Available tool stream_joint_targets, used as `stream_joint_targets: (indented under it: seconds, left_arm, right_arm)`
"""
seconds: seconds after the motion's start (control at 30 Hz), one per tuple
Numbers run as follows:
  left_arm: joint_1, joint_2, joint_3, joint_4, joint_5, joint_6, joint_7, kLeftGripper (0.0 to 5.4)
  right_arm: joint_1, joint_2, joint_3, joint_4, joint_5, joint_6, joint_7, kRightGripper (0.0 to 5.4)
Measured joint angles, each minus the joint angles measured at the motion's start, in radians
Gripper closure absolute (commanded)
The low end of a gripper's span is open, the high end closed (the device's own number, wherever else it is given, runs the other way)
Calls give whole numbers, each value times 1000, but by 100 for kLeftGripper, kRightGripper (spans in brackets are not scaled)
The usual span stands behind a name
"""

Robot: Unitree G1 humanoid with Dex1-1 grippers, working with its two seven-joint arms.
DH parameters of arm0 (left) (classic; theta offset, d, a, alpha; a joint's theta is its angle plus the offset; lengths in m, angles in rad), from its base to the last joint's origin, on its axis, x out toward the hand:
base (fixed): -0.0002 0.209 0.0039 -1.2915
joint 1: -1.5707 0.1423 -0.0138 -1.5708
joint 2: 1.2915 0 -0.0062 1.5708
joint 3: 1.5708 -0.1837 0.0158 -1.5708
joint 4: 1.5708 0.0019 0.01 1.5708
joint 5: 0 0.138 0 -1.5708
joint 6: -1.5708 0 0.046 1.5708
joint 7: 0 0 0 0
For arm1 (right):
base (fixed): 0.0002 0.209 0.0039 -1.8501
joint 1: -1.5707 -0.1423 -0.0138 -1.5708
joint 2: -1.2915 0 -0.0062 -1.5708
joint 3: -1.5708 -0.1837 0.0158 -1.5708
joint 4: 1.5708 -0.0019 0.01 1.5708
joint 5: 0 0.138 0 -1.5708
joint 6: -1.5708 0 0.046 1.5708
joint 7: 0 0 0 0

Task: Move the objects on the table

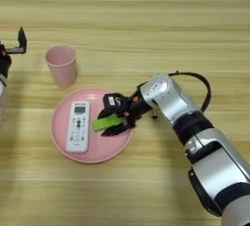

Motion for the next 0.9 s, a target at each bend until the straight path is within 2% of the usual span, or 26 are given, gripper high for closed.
stream_joint_targets:
  seconds: [0.2, 0.6, 0.7, 0.8, 0.9]
  left_arm:
    - [0, 0, 0, 0, 0, 0, -1, 0]
    - [0, -2, 2, 0, -1, -2, -6, 0]
    - [0, -3, 2, 0, -2, -5, -7, 0]
    - [0, -3, 4, 1, -3, -10, -13, 0]
    - [0, -3, 5, 3, -3, -13, -15, 0]
  right_arm:
    - [0, -8, 2, -3, 0, 4, 5, 399]
    - [12, -16, -9, -38, 1, 12, 3, 401]
    - [67, -35, -22, -136, 20, 38, 8, 401]
    - [128, -62, -53, -281, 72, 77, 17, 401]
    - [162, -94, -88, -408, 114, 113, 13, 401]
